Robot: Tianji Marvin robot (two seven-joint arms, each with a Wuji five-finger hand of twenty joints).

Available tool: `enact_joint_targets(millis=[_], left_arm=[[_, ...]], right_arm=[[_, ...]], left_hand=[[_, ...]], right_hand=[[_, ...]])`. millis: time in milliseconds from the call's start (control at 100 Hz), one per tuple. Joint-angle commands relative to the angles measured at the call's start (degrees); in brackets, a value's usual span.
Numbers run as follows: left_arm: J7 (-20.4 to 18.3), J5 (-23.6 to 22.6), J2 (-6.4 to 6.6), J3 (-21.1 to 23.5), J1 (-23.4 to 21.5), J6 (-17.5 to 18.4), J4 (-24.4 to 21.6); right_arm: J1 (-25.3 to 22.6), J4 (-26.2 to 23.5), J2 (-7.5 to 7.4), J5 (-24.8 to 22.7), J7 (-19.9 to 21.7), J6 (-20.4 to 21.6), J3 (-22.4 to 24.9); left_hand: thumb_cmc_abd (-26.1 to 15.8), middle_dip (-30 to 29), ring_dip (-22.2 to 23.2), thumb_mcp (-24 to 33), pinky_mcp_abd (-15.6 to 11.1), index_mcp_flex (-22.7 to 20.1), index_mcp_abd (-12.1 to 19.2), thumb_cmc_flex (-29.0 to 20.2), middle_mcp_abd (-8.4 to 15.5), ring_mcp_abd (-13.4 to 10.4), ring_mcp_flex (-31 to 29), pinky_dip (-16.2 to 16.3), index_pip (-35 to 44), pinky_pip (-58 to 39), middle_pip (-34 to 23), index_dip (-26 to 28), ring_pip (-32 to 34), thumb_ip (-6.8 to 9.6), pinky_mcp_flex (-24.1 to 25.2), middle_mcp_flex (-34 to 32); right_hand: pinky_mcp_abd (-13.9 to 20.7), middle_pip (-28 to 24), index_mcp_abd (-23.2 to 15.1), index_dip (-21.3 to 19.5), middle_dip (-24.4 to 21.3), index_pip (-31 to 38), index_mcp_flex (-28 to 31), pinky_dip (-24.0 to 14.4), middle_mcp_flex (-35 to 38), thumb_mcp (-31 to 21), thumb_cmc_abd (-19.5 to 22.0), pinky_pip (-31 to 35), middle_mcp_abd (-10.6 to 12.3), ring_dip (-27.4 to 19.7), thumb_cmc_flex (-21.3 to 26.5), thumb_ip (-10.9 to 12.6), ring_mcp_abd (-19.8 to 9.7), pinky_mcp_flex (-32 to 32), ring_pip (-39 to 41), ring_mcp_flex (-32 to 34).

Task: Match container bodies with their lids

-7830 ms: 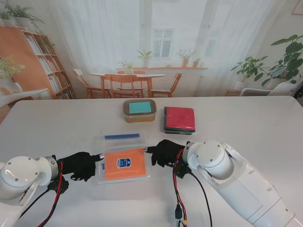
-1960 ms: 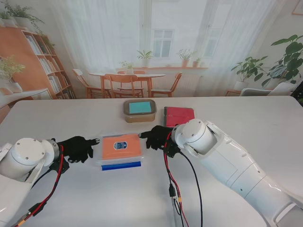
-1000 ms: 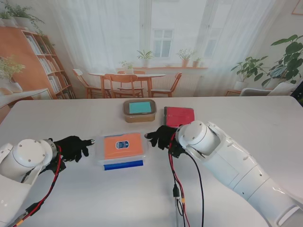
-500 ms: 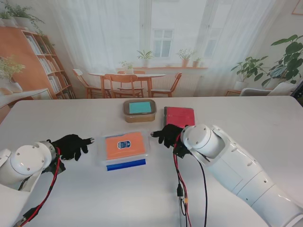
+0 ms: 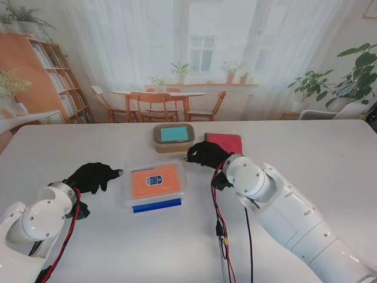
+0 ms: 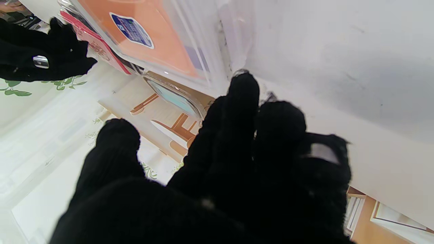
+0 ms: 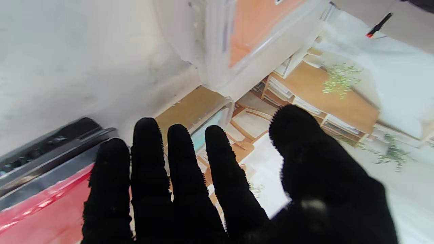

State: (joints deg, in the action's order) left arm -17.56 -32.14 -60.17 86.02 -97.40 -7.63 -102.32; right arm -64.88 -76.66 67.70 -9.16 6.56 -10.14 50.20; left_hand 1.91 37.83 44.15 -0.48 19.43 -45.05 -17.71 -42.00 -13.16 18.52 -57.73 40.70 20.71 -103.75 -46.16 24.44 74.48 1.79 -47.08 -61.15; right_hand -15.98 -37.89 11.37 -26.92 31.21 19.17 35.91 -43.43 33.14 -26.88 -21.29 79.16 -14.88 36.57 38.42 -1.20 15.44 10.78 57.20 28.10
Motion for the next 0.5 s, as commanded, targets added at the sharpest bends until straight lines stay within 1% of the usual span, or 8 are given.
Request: enact_joint_targets(millis=[0,30,100,140,230,310,370,490], left_arm=[[-0.37,0.10,-0.34,-0.33,-0.57,-0.15,-0.31],[-0.43,0.19,-0.34,-0.35,-0.63,-0.24,-0.38],[-0.31,0.19,-0.36,-0.40,-0.80,-0.32,-0.52],[-0.31,0.09,-0.36,-0.40,-0.88,-0.29,-0.58],[-0.24,0.14,-0.38,-0.39,-1.07,-0.34,-0.69],[-0.45,0.14,-0.34,-0.31,-1.24,-0.39,-0.82],[-0.56,0.22,-0.33,-0.25,-1.37,-0.66,-0.96],[-0.56,0.30,-0.34,-0.09,-1.66,-0.88,-1.12]], right_arm=[[1.40,0.64,0.43,0.91,1.08,1.70,-0.51],[1.83,1.16,0.38,1.05,1.41,3.27,-0.85],[2.94,2.45,0.43,1.10,1.73,6.52,-1.93],[3.84,3.65,0.41,1.04,2.16,9.14,-2.74],[5.74,5.87,0.60,0.59,2.48,12.80,-4.83],[6.96,7.08,0.90,0.45,2.56,14.33,-6.50],[7.86,8.21,1.20,-0.45,1.90,15.94,-7.71],[10.22,11.15,1.91,-1.50,1.13,18.59,-10.29]], left_hand=[[-0.07,-0.65,0.35,-0.63,-5.82,0.65,0.62,-1.89,-1.23,8.09,1.11,1.30,-1.41,-3.46,0.72,-0.59,-2.29,0.15,0.22,0.38],[-0.09,-0.85,0.17,-0.65,-5.53,0.67,0.53,-1.92,-1.35,8.26,1.20,1.36,-1.49,-3.10,0.95,-0.61,-2.69,0.14,0.41,0.39],[-0.05,-1.15,-0.04,-0.66,-5.06,0.46,0.44,-1.96,-1.48,8.47,1.18,1.45,-1.49,-2.62,1.21,-0.60,-3.07,0.13,0.55,0.25],[-0.13,-1.23,-0.10,-0.68,-5.02,0.44,0.53,-1.88,-1.38,8.46,1.15,1.46,-1.50,-2.51,1.25,-0.59,-3.13,0.12,0.49,0.22],[-0.08,-1.51,-0.27,-0.64,-4.83,0.25,0.44,-1.91,-1.56,8.51,1.19,1.49,-1.43,-2.25,1.48,-0.54,-3.38,0.13,0.63,0.14],[-0.15,-1.69,-0.50,-0.65,-4.73,0.19,0.58,-1.84,-1.49,8.37,0.96,1.48,-1.36,-2.08,1.56,-0.47,-3.61,0.11,0.53,0.04],[-0.09,-1.77,-0.61,-0.68,-4.65,-0.01,0.47,-1.81,-1.51,8.39,0.58,1.49,-1.25,-2.18,1.48,-0.42,-3.60,0.09,0.17,-0.23],[-0.14,-1.87,-0.78,-0.69,-4.78,-0.24,0.30,-1.67,-1.39,8.23,0.13,1.36,-1.03,-2.47,1.26,-0.31,-3.39,0.08,-0.45,-0.61]], right_hand=[[-1.04,3.08,-2.88,-1.26,-2.72,-0.57,-0.14,2.28,-2.04,0.86,-2.32,-5.62,3.66,-1.94,2.66,0.89,-2.22,-4.17,-6.75,-3.61],[-1.05,4.49,-3.81,-1.41,-3.47,-0.67,-0.37,3.18,-2.63,1.04,-3.21,-8.60,5.05,-2.98,3.58,0.91,-3.02,-5.57,-10.86,-4.76],[-0.79,5.74,-5.34,-1.64,-3.92,-0.66,-0.53,4.07,-2.73,0.66,-5.58,-12.84,6.66,-4.02,5.02,0.88,-4.38,-7.18,-16.29,-5.35],[-0.47,6.72,-6.54,-1.62,-4.16,-1.03,-1.64,5.10,-3.58,0.10,-6.56,-16.55,8.14,-5.03,5.64,0.88,-5.76,-8.36,-20.26,-6.31],[-1.40,8.32,-8.44,-1.73,-4.60,-1.12,-3.28,7.27,-5.32,-2.08,-8.94,-24.76,9.52,-7.60,5.67,0.73,-7.29,-11.30,-27.57,-7.27],[-2.86,10.90,-10.11,-1.40,-5.61,-1.47,-5.08,9.32,-8.92,-5.52,-11.72,-33.07,10.71,-10.53,5.80,0.31,-7.63,-14.27,-33.88,-9.53],[-3.50,11.71,-10.94,-1.21,-6.03,-1.45,-5.99,9.63,-10.22,-7.44,-13.07,-36.41,11.48,-11.77,5.74,-0.01,-7.86,-14.41,-36.46,-10.47],[-3.01,12.47,-12.59,-1.01,-6.53,-1.44,-7.55,9.24,-12.63,-9.74,-14.65,-37.68,12.60,-12.81,6.26,-0.31,-8.98,-14.00,-38.48,-11.93]])
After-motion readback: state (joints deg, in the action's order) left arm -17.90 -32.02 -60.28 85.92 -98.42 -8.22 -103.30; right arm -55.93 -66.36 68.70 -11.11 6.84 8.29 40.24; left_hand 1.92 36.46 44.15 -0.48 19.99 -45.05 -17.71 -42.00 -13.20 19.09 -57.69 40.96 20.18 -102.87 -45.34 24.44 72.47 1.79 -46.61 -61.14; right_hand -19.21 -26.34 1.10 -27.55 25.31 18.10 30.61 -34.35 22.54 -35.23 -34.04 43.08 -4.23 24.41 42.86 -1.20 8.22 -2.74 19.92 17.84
